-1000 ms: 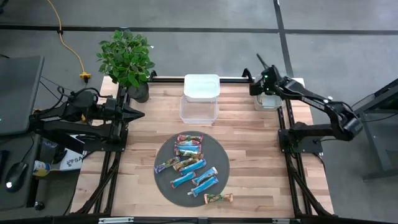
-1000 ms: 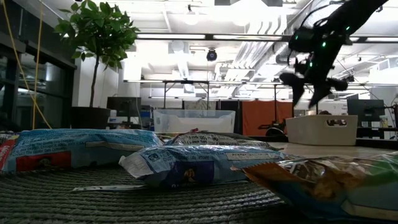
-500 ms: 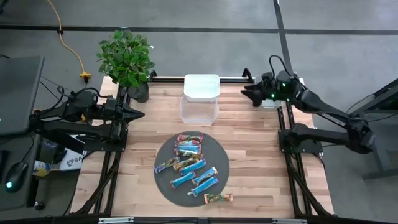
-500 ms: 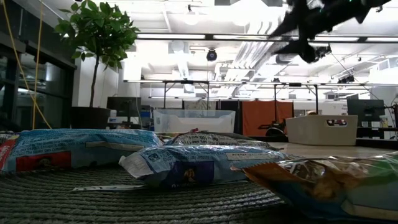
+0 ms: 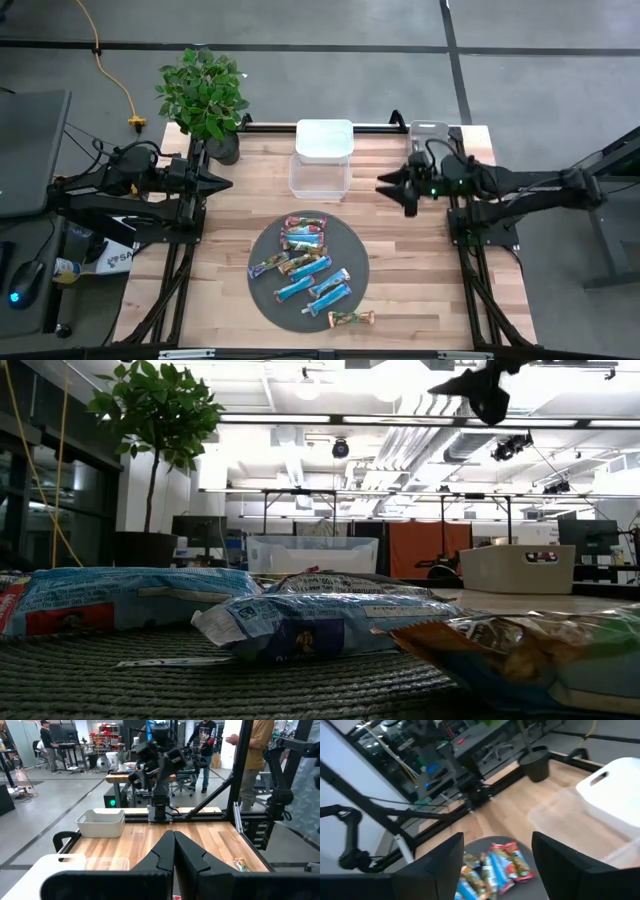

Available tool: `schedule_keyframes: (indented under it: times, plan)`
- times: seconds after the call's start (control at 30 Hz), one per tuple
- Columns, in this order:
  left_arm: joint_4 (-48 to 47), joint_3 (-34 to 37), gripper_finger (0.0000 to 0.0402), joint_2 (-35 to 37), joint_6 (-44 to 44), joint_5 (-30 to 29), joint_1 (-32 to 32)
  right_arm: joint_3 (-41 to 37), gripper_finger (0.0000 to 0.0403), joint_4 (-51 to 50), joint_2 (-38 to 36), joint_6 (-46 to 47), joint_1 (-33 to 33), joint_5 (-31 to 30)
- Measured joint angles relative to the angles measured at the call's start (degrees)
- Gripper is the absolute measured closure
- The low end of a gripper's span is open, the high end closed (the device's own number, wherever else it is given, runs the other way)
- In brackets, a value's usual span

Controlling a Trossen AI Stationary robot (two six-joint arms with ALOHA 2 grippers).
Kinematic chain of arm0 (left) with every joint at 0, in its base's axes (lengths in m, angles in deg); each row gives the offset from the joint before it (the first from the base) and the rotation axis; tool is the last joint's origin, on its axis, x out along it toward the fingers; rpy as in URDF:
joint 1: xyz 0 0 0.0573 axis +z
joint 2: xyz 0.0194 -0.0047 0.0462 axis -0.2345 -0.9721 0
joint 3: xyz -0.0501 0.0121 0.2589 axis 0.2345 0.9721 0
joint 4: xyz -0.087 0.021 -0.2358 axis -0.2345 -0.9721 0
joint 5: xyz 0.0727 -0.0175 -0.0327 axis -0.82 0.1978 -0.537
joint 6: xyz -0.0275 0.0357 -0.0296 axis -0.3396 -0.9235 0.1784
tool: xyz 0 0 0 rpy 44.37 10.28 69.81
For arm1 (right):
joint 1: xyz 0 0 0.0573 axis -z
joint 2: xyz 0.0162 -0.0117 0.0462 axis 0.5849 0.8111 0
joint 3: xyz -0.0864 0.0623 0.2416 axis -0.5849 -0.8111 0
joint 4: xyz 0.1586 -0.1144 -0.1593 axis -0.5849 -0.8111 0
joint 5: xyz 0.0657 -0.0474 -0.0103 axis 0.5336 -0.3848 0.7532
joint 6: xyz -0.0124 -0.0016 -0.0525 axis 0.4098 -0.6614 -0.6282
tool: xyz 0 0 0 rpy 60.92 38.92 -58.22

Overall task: Pick and place Granola Bars by type
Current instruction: Put the yellow granola bar into the gray bin

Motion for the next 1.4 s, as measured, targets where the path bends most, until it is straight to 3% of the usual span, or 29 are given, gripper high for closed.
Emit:
schedule_keyframes:
  times: [0.17,0.33,0.63,1.03,1.4]
  plan:
    - [0.0,0.0,0.0401,0.0,0.0,0.0,0.0,0.0,0.0203,5.7,3.1,0.3,-8.9,-5.5]
    - [0.0,0.0,0.0401,0.0,0.0,0.0,0.0,5.8,0.0212,3.2,8.3,-1.1,-15.1,-10.6]
    - [0.0,0.0,0.0401,0.0,0.0,0.0,0.0,28.0,0.0214,-17.9,22.4,-3.1,-20.6,-14.0]
    - [0.0,0.0,0.0401,0.0,0.0,0.0,0.0,54.4,0.0214,-47.2,41.8,-0.6,-26.9,-7.5]
    - [0.0,0.0,0.0401,0.0,0.0,0.0,0.0,58.1,0.0214,-52.9,54.7,11.7,-36.3,-1.5]
